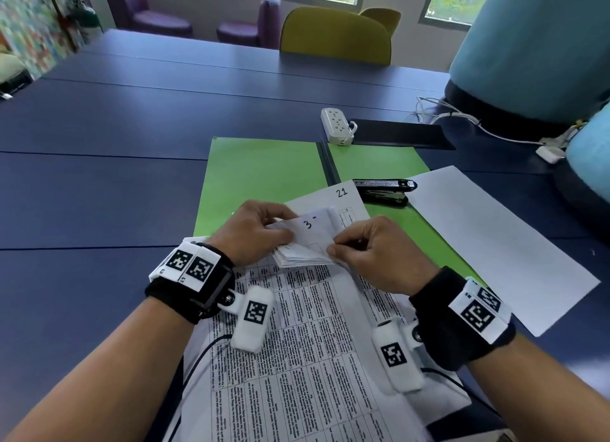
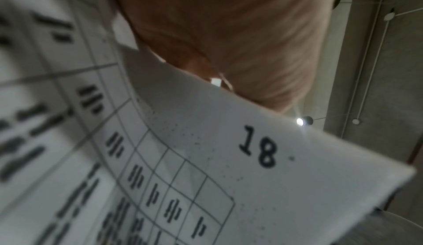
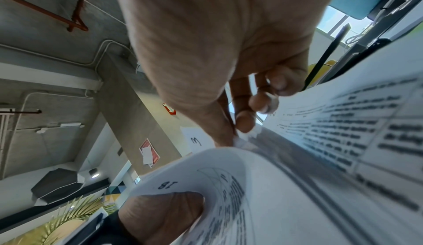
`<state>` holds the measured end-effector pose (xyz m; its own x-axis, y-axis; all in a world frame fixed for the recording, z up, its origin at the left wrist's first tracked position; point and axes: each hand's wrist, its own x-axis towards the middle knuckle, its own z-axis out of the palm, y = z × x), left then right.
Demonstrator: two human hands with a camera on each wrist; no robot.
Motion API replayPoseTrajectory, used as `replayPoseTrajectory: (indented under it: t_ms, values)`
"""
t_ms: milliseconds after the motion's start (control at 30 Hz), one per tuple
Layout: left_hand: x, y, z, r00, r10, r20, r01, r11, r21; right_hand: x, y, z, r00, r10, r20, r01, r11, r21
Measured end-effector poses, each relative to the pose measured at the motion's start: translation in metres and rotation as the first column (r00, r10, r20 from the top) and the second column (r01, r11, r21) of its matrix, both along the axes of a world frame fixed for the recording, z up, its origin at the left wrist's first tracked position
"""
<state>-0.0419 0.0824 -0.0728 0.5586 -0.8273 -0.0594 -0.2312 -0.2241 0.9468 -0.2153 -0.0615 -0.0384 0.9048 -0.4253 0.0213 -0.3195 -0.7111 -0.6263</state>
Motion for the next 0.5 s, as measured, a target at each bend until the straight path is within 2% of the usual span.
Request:
replayPoseTrajectory:
  t_ms: [67, 233, 333, 500]
  values:
    - [0.000, 0.001, 0.004, 1.000, -0.028, 0.013, 0.028, 0.999, 0.038, 0.000, 0.004, 0.001, 0.998, -0.002, 0.062, 0.002, 1.000, -0.001]
    - [0.004, 0.003, 0.008, 0.999, 0.028, 0.021, -0.030, 0.993, 0.113, -0.005, 0.011, 0.011, 0.980, -0.066, 0.190, 0.059, 0.997, 0.040]
    - [0.005, 0.003, 0.010, 0.995, 0.022, 0.094, -0.035, 0.990, 0.138, -0.012, 0.011, 0.016, 0.963, -0.127, 0.237, 0.106, 0.989, 0.100]
    - [0.009, 0.005, 0.012, 0.995, 0.002, 0.102, -0.021, 0.983, 0.185, -0.024, 0.003, 0.023, 0.914, -0.255, 0.317, 0.212, 0.964, 0.163]
